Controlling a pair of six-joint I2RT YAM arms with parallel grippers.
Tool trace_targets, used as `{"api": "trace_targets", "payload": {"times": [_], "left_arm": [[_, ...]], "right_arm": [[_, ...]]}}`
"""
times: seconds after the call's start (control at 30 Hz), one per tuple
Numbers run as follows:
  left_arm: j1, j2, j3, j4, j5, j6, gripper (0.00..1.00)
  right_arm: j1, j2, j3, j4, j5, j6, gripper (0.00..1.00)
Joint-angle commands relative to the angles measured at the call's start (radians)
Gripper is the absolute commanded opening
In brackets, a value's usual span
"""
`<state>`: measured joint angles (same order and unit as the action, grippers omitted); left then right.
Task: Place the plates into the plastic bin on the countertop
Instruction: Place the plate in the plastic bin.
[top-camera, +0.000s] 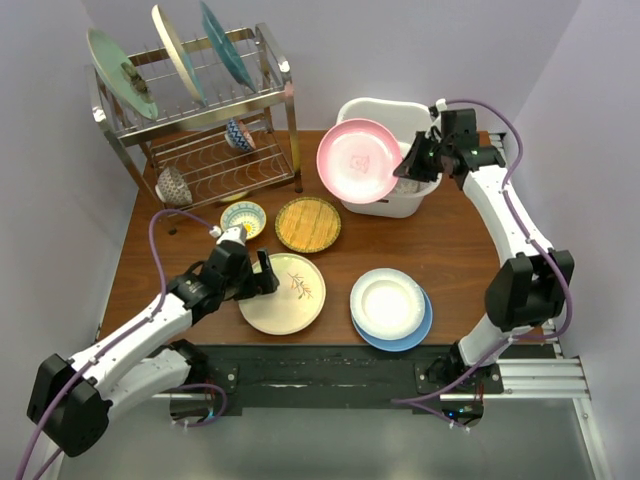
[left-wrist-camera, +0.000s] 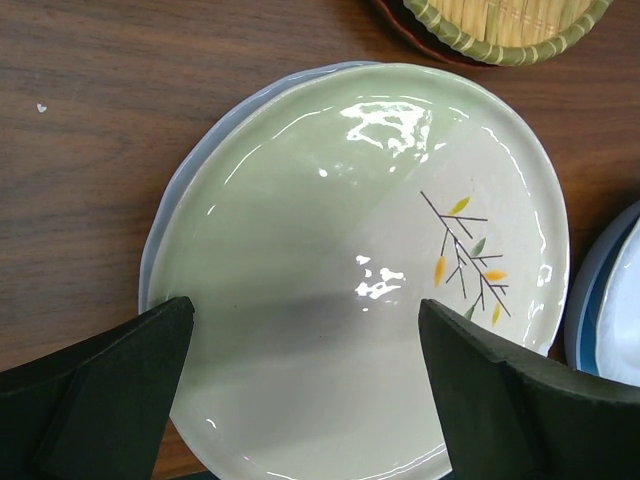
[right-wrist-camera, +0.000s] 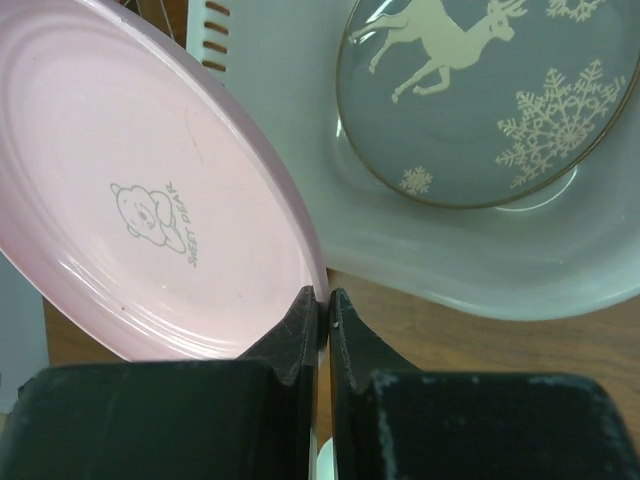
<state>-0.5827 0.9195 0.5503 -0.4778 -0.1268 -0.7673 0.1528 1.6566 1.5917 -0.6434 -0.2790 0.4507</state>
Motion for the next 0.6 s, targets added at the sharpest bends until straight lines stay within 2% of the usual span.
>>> {"api": "trace_targets", "payload": {"times": [0.0,0.57], "left_arm": [[0.006,0.01,-0.009,0.048,0.013,0.005,1.0],[0.006,0.022,-0.018,0.057,0.021,0.019,1.0]], "right_arm": [[-0.024,0.041,0.071,0.065,-0.026,0.02,0.0],[-0.113,0.129,0.122,0.116,-0.032,0.056,0.0]]}}
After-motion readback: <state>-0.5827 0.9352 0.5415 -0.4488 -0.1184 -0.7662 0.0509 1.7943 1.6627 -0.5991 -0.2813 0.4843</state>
